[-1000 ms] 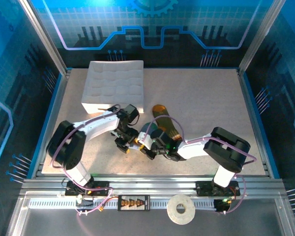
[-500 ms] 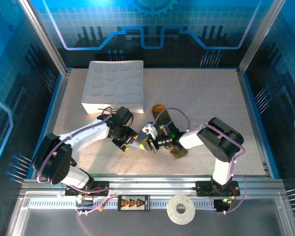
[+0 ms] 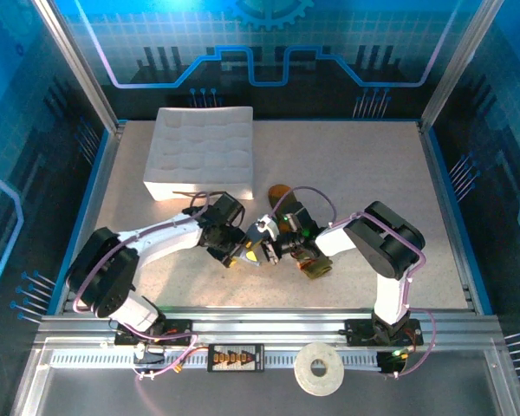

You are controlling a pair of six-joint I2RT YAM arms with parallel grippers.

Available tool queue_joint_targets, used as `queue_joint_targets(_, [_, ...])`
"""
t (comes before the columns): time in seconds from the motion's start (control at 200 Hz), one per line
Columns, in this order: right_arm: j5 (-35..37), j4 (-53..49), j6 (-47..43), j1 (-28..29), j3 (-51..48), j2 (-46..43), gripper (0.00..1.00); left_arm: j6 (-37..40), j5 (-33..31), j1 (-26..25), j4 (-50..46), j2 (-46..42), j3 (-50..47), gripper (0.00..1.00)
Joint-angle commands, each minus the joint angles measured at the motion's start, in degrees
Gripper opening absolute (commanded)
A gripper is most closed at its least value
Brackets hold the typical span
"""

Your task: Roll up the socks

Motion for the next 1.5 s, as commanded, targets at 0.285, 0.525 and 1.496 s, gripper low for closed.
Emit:
queue_joint_targets(0.285, [14.17, -19.11, -7.19, 0.86, -3.11, 1.48, 0.0, 3.43, -1.75, -0.65, -14.24, 10.04, 4.44, 0.09])
queue_joint_targets(0.525, [13.57, -24.92, -23.73, 6.68, 1.12, -2.64, 0.0, -2.13, 2.48, -2.09, -22.69, 6.62, -0.4, 0.0])
queue_joint_targets(1.496, [58.49, -12.9, -27.18, 28.39, -4.45, -16.49, 0.42, -3.7, 1.35, -2.5, -27.99, 26.26, 16.29, 0.0])
